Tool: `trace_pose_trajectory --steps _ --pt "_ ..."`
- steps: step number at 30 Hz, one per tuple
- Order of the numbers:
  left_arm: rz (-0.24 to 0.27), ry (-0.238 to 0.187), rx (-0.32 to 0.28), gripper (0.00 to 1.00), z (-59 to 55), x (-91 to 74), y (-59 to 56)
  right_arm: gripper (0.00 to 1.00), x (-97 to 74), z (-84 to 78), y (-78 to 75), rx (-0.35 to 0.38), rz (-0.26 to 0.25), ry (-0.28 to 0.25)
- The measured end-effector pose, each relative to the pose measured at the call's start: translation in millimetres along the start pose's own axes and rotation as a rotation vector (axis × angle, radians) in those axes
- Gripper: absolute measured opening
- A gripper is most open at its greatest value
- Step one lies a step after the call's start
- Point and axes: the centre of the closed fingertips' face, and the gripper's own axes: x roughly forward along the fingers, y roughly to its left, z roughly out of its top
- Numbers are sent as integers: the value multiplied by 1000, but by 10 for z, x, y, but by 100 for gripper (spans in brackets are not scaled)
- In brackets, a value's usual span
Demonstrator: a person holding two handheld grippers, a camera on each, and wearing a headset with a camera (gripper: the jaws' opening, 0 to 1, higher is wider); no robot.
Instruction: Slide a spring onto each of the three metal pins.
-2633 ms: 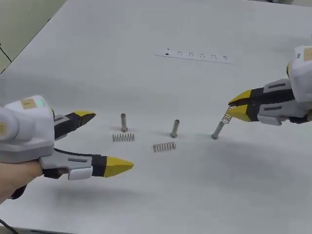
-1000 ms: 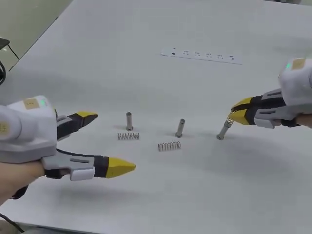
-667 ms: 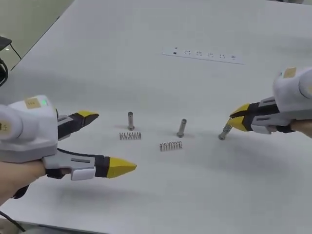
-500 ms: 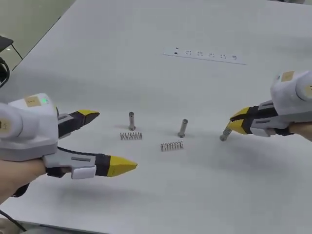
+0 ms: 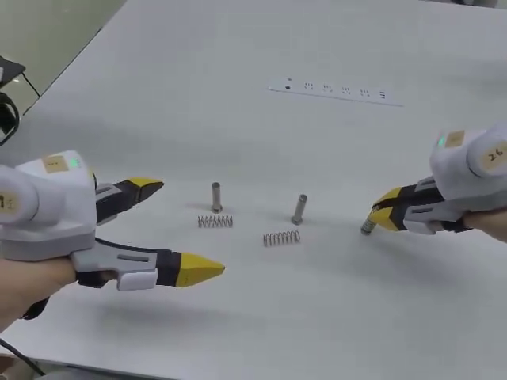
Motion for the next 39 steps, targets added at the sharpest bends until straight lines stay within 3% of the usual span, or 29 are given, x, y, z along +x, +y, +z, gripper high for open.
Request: trace_pose_trajectory --steps 17,27,35,39 --pt "-3 0 10 98 37 -10 7 12 -54 39 8 8 -7 -23" --pt "-6 -5 12 98 67 -1 -17 15 -151 107 44 20 -14 -82" --pt "-7 -5 9 98 77 -2 -15 17 -336 255 90 77 -40 -224" --pt "-6 -8 7 98 92 8 -19 17 -378 226 111 86 -52 -242"
